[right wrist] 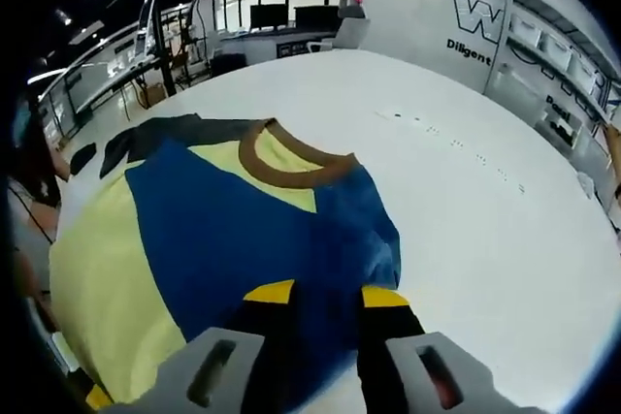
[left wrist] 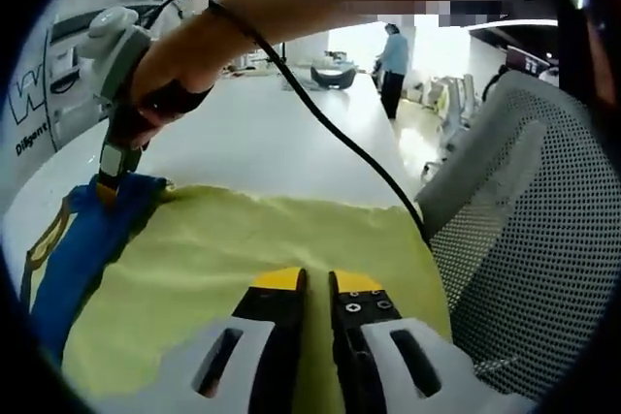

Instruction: Fold the garment on the visible template until the final outline fits inside the template.

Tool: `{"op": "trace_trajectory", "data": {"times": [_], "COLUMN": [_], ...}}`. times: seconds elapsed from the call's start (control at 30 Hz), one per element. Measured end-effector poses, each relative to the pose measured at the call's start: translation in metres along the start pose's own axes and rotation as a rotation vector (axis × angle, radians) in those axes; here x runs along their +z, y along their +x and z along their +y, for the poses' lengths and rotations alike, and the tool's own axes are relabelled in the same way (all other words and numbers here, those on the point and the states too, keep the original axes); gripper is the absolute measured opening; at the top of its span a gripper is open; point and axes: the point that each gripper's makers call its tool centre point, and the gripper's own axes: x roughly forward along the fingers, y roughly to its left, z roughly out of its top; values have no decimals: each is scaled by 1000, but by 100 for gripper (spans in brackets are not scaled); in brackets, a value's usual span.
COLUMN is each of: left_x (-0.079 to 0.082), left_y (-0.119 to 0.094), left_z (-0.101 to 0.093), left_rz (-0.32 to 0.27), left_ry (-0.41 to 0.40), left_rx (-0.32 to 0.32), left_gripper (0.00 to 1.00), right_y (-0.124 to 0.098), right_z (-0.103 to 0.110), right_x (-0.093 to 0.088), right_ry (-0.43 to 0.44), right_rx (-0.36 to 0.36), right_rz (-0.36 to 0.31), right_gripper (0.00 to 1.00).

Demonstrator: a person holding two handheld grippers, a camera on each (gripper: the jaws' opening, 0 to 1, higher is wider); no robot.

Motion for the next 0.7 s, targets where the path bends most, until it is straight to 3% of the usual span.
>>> {"op": "trace_trajectory", "data": {"times": [0.1, 0.2, 0.43, 0.7], "left_x": [0, 0, 3, 7], "left_y": [-1, 0, 3, 10], "left_z": [2, 4, 6, 7], "left_rz": [-2, -13, -23, -21], "left_ry": [6, -18, -15, -24], "left_rx": [10, 4, 28, 20], "left_gripper": [0, 0, 0, 0], "right_y": [1, 2, 2, 1], "right_z": [-2, 0, 0, -5], "right_x": [1, 2, 2, 1], "right_ry": [-15, -60, -129, -133], "right_rx": [-13, -11, -23, -30], "right_rz": [-13, -14, -14, -11], "right_gripper": [3, 0, 0, 0]}}
